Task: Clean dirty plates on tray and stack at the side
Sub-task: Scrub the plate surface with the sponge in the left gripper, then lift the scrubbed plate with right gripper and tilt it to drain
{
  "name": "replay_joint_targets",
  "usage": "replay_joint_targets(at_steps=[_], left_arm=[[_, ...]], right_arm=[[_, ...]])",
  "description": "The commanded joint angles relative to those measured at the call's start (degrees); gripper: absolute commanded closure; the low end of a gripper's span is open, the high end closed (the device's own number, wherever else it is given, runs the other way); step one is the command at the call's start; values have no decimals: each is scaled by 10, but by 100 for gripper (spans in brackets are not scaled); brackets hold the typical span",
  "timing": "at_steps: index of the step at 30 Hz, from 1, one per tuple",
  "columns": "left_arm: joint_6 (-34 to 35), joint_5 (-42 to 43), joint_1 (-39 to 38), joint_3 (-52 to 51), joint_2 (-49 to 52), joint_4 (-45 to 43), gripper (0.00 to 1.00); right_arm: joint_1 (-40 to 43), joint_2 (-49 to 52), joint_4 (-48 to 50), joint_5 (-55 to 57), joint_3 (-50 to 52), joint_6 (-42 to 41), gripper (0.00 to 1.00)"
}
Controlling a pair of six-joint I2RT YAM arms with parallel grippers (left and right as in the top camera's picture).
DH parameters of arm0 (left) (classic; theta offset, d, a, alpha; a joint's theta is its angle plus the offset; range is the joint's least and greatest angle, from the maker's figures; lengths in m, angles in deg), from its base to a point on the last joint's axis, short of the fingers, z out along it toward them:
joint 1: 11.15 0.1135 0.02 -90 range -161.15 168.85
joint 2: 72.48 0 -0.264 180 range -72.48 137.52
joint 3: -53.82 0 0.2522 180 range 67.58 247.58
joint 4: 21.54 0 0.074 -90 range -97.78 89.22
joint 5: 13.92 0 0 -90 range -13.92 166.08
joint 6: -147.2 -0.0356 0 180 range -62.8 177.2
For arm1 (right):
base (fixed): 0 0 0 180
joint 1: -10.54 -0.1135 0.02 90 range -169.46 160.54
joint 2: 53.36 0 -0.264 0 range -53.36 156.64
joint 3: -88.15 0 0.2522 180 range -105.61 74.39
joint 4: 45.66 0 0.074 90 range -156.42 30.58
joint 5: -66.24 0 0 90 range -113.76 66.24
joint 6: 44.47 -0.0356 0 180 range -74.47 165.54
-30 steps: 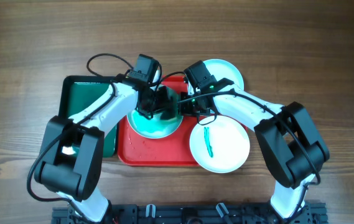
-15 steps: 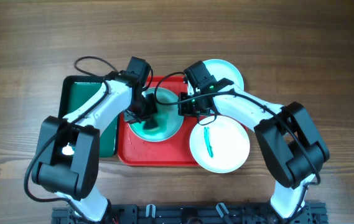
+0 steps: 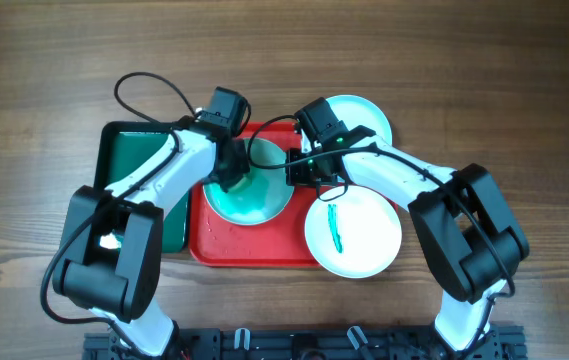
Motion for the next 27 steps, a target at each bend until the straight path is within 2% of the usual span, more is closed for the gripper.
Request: replay_joint_targets(at_steps=[1, 3, 6, 9, 13, 15, 18, 23, 24, 27], left_arm=[[-1, 155, 2, -9, 5, 72, 96], [-62, 296, 2, -9, 5, 70, 96], [-76, 337, 2, -9, 5, 27, 96], [-72, 282, 20, 3, 5, -27, 96], [-55, 138, 68, 102, -8, 88, 96], [-55, 112, 94, 161, -19, 152, 96], [-56, 111, 115, 182, -45, 160, 96], [-56, 111, 127, 181, -56, 162, 96], [-56, 111, 127, 181, -56, 162, 96], [-56, 111, 127, 181, -56, 162, 96]], right_arm=[[2, 6, 0, 3, 4, -5, 96], [2, 6, 0, 3, 4, -4, 96], [2, 6, 0, 3, 4, -5, 96], [2, 6, 0, 3, 4, -5, 96], [2, 6, 1, 3, 4, -5, 96], [2, 2, -7, 4, -3, -4, 96], [2, -33, -52, 37, -20, 2, 96], [-13, -181, -153, 212, -20, 13, 96], [-27, -213, -169, 277, -20, 12, 96], [-68, -248, -198, 419, -20, 14, 96]])
